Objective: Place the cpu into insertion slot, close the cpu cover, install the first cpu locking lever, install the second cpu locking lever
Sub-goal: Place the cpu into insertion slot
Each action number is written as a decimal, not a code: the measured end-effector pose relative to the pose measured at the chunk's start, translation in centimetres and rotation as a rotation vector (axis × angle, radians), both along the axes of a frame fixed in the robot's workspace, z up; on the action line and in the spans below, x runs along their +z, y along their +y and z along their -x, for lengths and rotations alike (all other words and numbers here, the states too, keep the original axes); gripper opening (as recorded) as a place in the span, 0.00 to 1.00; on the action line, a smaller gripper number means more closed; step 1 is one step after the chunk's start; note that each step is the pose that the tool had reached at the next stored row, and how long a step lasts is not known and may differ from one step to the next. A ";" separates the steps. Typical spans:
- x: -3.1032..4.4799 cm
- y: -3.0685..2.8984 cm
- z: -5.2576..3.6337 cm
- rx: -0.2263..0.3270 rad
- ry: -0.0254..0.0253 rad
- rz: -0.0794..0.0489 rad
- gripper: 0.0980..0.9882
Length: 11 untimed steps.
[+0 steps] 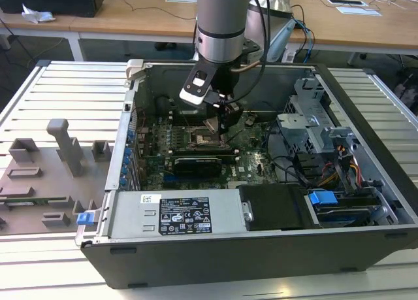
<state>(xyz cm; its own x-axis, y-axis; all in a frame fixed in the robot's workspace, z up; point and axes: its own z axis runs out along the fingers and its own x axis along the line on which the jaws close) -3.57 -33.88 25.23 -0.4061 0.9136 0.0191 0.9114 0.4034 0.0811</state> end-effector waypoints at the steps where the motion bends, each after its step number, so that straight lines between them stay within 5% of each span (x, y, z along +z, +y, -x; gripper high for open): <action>1: 0.00 0.00 0.00 -0.008 0.0000 0.000 0.50; 11: 0.00 0.00 0.00 -0.113 0.0000 0.000 0.50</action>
<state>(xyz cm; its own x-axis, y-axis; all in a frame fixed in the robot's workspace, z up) -3.57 -33.88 25.23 -0.3003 0.9536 0.0191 0.9511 0.2979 0.0811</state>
